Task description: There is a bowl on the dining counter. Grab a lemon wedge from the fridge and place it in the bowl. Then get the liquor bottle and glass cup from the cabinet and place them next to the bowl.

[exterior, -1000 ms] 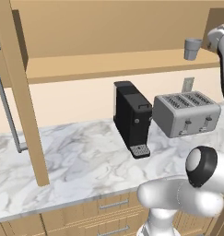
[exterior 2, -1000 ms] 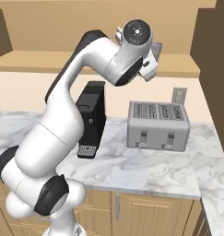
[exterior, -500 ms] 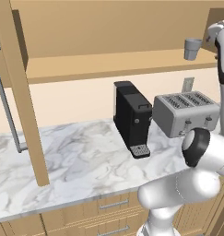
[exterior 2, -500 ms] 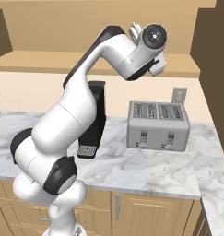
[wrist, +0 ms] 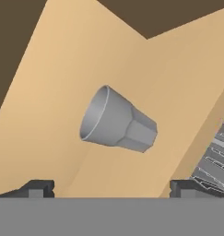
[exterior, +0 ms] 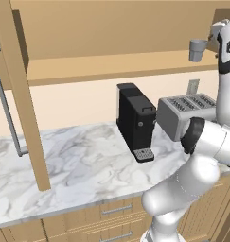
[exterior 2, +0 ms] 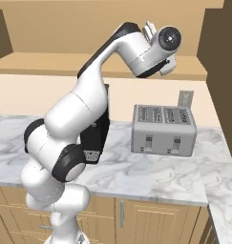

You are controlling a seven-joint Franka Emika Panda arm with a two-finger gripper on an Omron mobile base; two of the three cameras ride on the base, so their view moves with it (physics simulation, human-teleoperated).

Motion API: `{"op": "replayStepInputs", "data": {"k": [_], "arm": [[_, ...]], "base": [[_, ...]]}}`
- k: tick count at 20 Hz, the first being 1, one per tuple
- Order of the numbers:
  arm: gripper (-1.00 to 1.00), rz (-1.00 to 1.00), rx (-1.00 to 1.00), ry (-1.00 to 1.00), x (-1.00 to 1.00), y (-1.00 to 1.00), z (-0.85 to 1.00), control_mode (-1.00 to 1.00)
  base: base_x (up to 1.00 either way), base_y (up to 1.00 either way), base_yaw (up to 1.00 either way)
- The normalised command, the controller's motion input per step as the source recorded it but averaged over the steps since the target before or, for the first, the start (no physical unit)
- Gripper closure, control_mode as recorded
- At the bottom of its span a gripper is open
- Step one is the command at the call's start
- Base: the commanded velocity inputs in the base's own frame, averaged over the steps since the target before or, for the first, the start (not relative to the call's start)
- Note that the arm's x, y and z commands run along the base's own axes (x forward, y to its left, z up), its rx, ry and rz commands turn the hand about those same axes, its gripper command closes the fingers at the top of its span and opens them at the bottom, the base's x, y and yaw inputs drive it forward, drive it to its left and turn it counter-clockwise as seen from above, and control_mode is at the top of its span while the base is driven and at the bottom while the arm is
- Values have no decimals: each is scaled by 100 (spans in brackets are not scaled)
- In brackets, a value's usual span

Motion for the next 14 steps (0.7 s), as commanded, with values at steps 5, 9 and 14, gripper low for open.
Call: {"op": "replayStepInputs", "data": {"k": [5, 9, 14], "arm": [[-100, 0, 5, 0, 42, -4, 0, -100], [-100, 0, 4, 0, 39, -7, -2, -100], [-100, 0, 2, 0, 35, -15, -5, -100]], "base": [[0, 0, 0], [0, 0, 0], [0, 0, 0]]}}
